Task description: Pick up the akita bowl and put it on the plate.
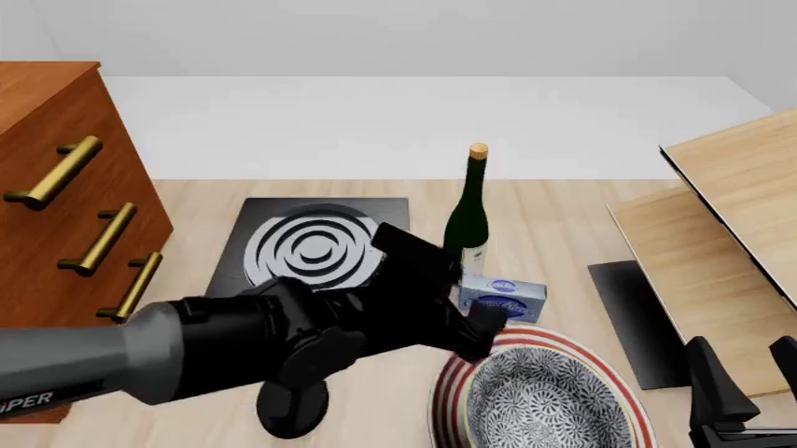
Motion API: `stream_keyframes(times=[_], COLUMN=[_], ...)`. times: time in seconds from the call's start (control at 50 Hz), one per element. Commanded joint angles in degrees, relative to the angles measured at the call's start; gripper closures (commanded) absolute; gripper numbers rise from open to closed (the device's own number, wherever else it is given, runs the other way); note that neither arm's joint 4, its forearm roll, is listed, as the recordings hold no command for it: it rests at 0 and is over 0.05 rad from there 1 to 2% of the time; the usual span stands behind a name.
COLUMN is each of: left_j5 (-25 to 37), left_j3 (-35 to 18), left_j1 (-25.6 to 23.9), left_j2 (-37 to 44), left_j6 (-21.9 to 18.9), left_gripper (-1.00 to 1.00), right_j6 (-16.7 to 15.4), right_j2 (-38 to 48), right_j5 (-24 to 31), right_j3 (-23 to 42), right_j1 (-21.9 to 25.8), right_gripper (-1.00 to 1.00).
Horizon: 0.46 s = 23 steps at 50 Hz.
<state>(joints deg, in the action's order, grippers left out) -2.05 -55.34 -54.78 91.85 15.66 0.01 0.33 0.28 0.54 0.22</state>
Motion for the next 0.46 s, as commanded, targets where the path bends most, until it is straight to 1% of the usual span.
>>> stream_keyframes(times=[0.02, 0.16, 0.18, 0.2, 0.22, 0.24, 0.26, 0.3, 0.46], left_j5=[0.61, 0.27, -0.26, -0.31, -0.15, -0.22, -0.24, -0.22, -0.17], left_j3=[1.43, 2.68, 2.87, 3.0, 3.23, 3.35, 3.57, 4.09, 4.74], left_j1=[1.72, 1.82, 2.88, 2.78, 2.44, 2.45, 2.53, 2.21, 2.46], left_j2=[-4.36, -6.24, -7.2, -7.54, -7.82, -8.05, -8.6, -9.31, -11.2], left_j6=[-3.15, -3.9, -5.48, -6.13, -5.32, -5.36, -6.51, -6.23, -7.59], left_gripper=[-1.0, -1.0, -1.0, -1.0, -1.0, -1.0, -1.0, -1.0, -1.0], right_j6=[-0.02, -0.02, 0.0, -0.01, 0.02, 0.01, 0.0, -0.01, -0.01], right_j2=[-0.04, -0.01, 0.03, 0.0, 0.0, 0.0, -0.02, -0.01, -0.02], right_j5=[-0.02, 0.0, 0.01, 0.0, 0.0, 0.0, -0.01, -0.01, -0.01], right_j3=[0.01, 0.0, 0.0, 0.0, 0.0, 0.0, 0.0, 0.0, 0.0], right_j1=[0.0, 0.01, -0.01, 0.0, -0.01, 0.0, -0.01, 0.0, 0.0], right_gripper=[-1.0, -1.0, -1.0, -1.0, -1.0, -1.0, -1.0, -1.0, -1.0])
